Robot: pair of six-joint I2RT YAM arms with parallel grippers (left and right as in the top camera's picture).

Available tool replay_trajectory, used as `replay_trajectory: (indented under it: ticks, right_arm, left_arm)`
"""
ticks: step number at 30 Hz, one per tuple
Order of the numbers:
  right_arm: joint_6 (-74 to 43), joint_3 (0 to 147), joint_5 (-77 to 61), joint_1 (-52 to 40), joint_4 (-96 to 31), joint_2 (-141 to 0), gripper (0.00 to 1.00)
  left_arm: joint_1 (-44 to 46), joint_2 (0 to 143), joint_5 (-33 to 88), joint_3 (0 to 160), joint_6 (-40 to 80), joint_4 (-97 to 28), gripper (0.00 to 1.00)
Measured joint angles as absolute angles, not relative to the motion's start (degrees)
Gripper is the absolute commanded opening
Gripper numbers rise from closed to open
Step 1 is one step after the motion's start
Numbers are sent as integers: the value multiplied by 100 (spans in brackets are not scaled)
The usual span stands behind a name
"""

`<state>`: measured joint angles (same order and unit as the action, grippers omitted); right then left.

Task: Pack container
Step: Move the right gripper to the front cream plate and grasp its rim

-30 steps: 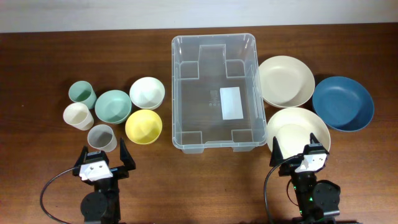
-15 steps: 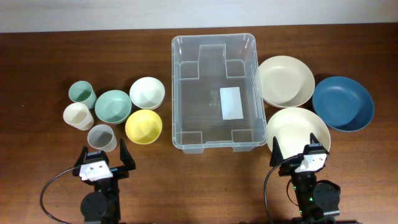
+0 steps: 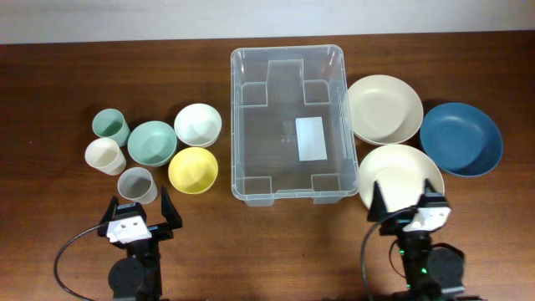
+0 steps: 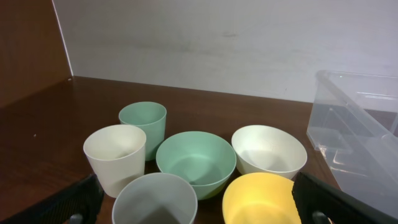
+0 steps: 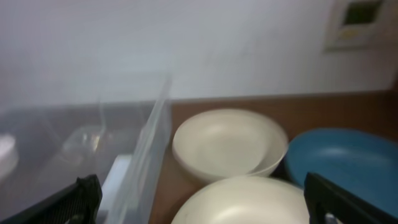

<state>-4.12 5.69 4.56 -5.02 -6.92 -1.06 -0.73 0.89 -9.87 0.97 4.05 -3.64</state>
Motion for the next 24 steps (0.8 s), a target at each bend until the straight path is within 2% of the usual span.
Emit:
replay_trajectory:
  ticks: [6, 10, 16, 24]
  right_arm:
    - [-451, 1927, 1321, -502, -1385, -482, 99]
    - [-405, 2912, 1610, -502, -2156, -1219, 99]
    - [-362, 4772, 1636, -502, -3367, -2626, 99]
    - [220, 6624, 1385, -502, -4971, -3708, 99]
  left_arm:
    - [-73, 89, -989, 97, 405, -366, 99]
    - [-73, 84, -989, 95, 405, -368, 99]
    - [-73, 84, -989, 95, 405, -370, 99]
    - [-73, 84, -989, 95, 405, -375, 99]
